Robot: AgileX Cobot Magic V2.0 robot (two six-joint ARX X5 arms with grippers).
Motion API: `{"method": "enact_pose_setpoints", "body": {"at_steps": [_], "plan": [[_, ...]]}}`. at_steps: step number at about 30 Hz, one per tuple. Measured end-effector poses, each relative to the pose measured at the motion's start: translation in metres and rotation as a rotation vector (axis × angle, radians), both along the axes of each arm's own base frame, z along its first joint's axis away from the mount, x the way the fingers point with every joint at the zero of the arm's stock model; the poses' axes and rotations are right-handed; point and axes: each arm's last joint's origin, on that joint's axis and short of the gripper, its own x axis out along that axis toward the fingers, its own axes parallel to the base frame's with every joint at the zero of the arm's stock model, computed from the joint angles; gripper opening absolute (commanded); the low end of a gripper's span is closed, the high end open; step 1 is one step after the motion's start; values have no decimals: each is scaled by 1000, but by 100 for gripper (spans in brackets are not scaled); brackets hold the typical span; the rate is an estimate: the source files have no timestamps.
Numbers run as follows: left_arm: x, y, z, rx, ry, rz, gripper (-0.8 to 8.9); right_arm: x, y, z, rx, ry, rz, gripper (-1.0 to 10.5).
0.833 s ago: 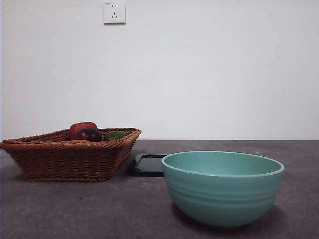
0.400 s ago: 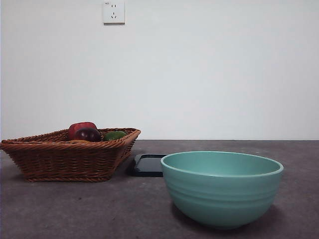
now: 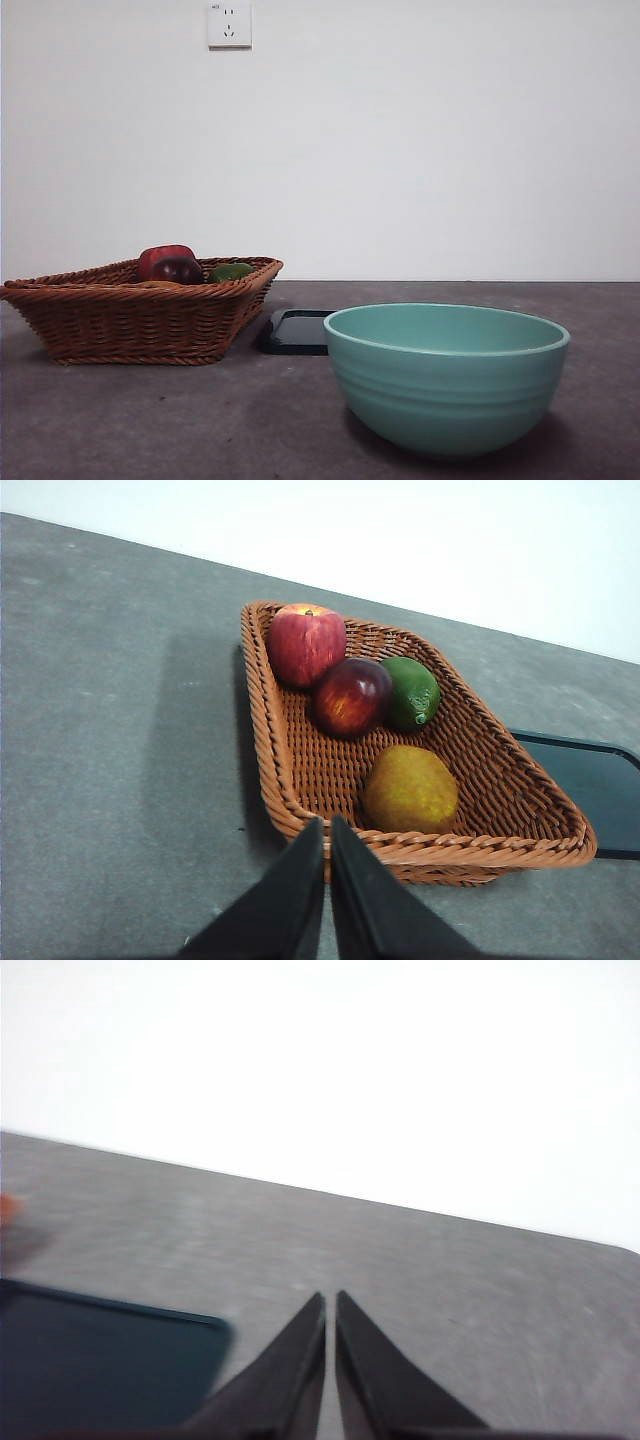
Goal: Pick up the wifruite, put it on the bowl, pick up the plate, put it on desk
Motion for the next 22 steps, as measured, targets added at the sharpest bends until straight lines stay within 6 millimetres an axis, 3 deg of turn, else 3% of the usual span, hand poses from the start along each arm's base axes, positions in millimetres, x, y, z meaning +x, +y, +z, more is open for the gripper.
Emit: {"method": "enact_pose_setpoints", "body": {"at_steps": [6,16,22], "plan": [[0,0,0,0,0,0,10,13,-6,-90,45,143,-83,8],[0,0,0,0,0,0,9,12,-8,-112,59,173,-96,8],[0,0,0,0,0,0,9,12,-7,-112,79,170,-92,8]]}}
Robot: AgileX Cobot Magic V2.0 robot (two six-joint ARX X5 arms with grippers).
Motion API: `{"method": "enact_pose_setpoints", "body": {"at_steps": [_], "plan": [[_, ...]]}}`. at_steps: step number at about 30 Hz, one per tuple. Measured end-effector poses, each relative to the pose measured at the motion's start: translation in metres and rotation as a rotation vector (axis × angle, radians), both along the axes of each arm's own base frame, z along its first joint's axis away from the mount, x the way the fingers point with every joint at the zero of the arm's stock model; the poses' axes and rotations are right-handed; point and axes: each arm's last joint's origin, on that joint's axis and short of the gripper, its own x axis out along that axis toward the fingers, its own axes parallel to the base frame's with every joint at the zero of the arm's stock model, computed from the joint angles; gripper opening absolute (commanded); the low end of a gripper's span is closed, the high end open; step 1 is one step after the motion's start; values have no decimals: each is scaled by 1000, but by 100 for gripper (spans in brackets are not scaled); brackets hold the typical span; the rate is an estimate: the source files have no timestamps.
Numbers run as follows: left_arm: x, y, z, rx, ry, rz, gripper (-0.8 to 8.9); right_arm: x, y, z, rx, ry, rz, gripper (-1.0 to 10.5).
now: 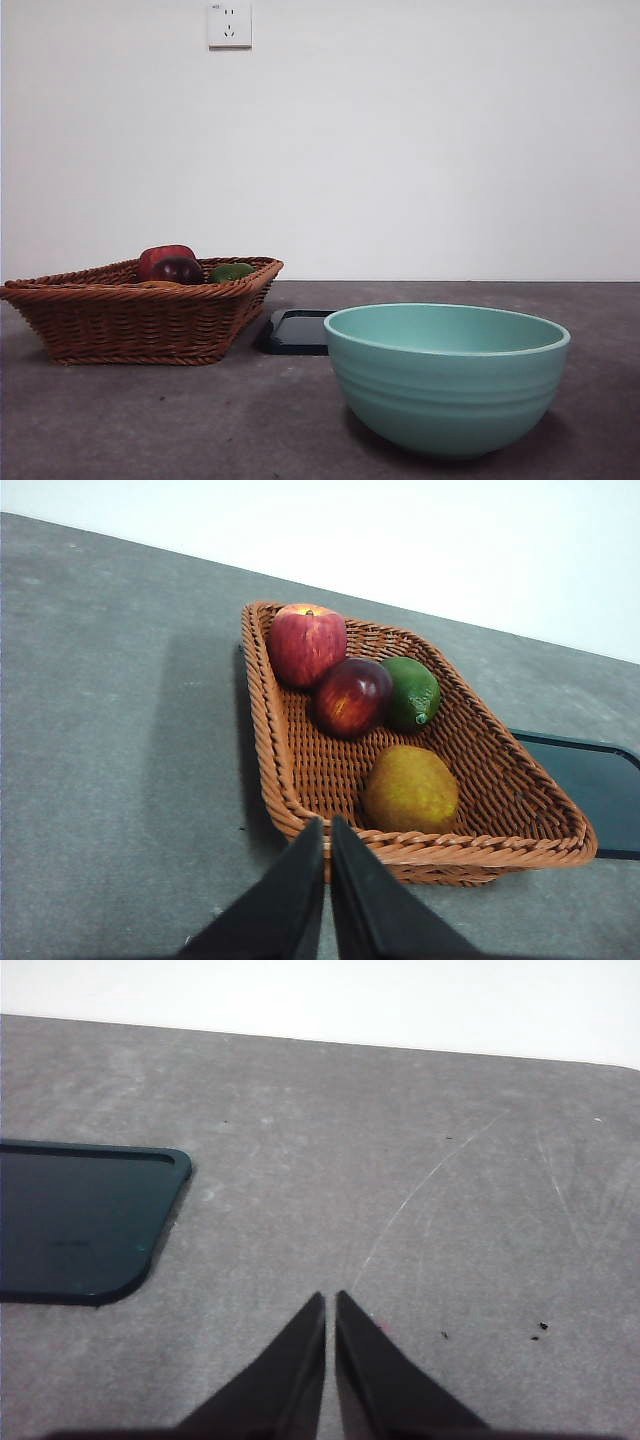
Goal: Pick up the wifruite, put it on the bowl, pick up the plate, put it on desk
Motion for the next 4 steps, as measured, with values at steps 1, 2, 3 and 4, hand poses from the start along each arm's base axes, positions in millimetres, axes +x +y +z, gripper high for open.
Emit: {"method": "enact_pose_setpoints", "body": {"at_steps": [1,2,3,4], "plan": [[0,0,0,0,0,0,9,0,0,0,1,0,-1,8],[0,0,0,0,0,0,9,0,0,0,1,0,-1,8],[0,0,0,0,0,0,9,0,0,0,1,0,0,8],[0,0,0,0,0,0,9,0,0,0,2,0,0,8]]}}
